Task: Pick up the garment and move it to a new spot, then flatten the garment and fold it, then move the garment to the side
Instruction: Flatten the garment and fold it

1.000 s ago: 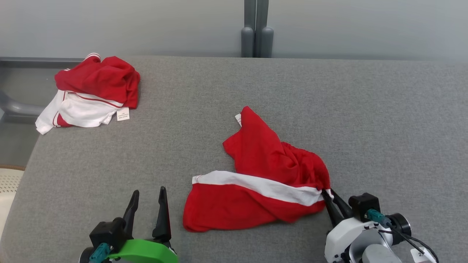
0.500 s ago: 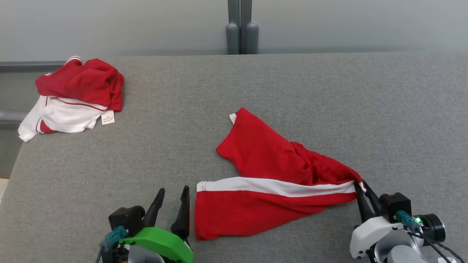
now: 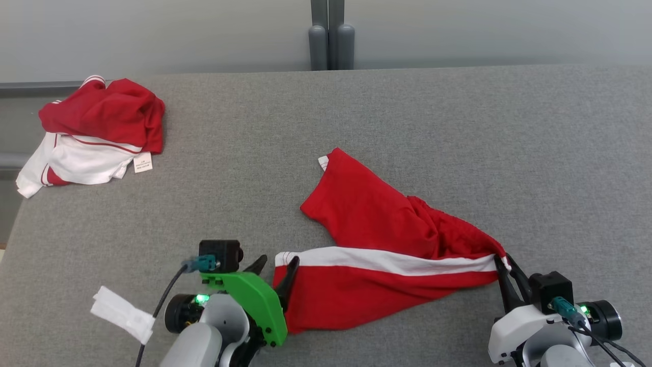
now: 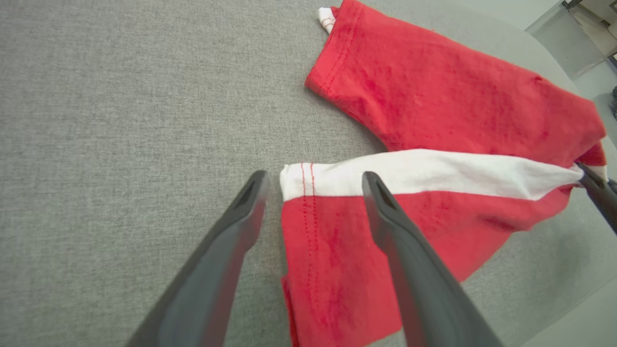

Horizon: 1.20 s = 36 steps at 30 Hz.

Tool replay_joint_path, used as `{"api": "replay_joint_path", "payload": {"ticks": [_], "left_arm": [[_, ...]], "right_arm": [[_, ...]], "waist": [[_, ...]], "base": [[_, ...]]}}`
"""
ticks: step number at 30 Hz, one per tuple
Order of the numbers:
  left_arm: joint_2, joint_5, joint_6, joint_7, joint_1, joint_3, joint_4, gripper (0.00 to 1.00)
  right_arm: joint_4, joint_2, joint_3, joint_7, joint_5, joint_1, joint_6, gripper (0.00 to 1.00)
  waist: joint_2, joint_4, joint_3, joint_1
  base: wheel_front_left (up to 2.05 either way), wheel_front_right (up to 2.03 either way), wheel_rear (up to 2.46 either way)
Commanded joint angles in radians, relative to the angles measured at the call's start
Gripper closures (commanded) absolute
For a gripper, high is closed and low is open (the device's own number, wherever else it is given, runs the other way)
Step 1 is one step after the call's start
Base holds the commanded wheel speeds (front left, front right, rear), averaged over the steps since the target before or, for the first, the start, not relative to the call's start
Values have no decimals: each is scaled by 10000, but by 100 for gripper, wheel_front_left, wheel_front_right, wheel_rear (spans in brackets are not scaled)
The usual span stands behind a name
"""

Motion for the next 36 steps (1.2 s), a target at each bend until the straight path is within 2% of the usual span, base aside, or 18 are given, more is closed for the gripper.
{"api": "replay_joint_path", "payload": {"ticks": [1,5,14,23,24,25,26,31,33,35,36], "left_arm": [[80,-1,130,285,-309,-13,175,0],[113,82,358,865,-807,-69,633,0],[-112,-638,557,1352,-1196,152,1262,0],[-223,-1179,442,1629,-1278,98,1402,0],[-226,-1220,451,1649,-1292,86,1396,5],[-229,-1244,443,1657,-1297,75,1395,5],[-236,-1327,426,1644,-1295,87,1385,12],[-278,-1591,459,1563,-1302,135,1332,19],[-295,-1754,485,1627,-1296,117,1313,47],[-304,-1792,533,1669,-1310,60,1314,56],[-305,-1750,601,1692,-1321,25,1345,56]], "right_arm": [[9,-32,43,-33,53,-52,-12,100],[41,-28,191,-34,92,-179,-12,100],[58,-24,333,-34,187,-235,-12,100],[90,-21,401,-33,165,-240,-13,100],[93,-20,417,-34,178,-234,-12,100],[94,-20,430,-33,190,-229,-12,100],[96,-20,452,-34,203,-222,-13,100],[133,-20,523,-33,233,-197,-12,100],[147,-19,542,-33,241,-188,-12,100],[158,-19,555,-33,240,-192,-12,100],[159,-19,565,-34,240,-193,-13,100]], "waist": [[0,-10,16,0],[0,-119,82,0],[0,-342,219,0],[0,-440,228,0],[0,-451,219,0],[0,-461,211,0],[0,-475,200,0],[0,-529,162,0],[0,-542,154,0],[0,-552,154,0],[0,-558,153,0]], "base": [[0,0,0],[0,0,0],[0,0,0],[0,0,0],[0,0,0],[0,0,0],[0,0,0],[0,0,0],[0,0,0],[0,0,0],[0,0,0]]}}
